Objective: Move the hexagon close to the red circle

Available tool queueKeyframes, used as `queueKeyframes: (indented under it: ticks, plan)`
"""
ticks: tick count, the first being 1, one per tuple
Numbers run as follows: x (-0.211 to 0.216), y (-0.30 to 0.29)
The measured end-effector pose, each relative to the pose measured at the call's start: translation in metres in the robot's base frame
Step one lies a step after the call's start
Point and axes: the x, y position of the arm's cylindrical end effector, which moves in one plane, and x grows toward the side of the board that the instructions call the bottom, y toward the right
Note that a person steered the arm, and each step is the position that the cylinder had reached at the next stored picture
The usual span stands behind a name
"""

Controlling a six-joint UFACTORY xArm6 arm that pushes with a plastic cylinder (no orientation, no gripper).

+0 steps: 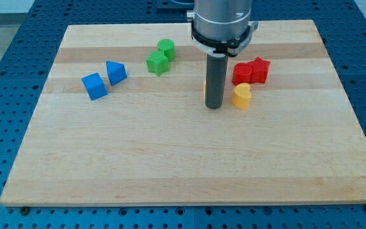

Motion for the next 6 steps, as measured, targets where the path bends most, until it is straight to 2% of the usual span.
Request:
queueKeyframes:
  ticks: [3,6]
  plan:
    - [-0.035,0.0]
    - [-0.033,0.014]
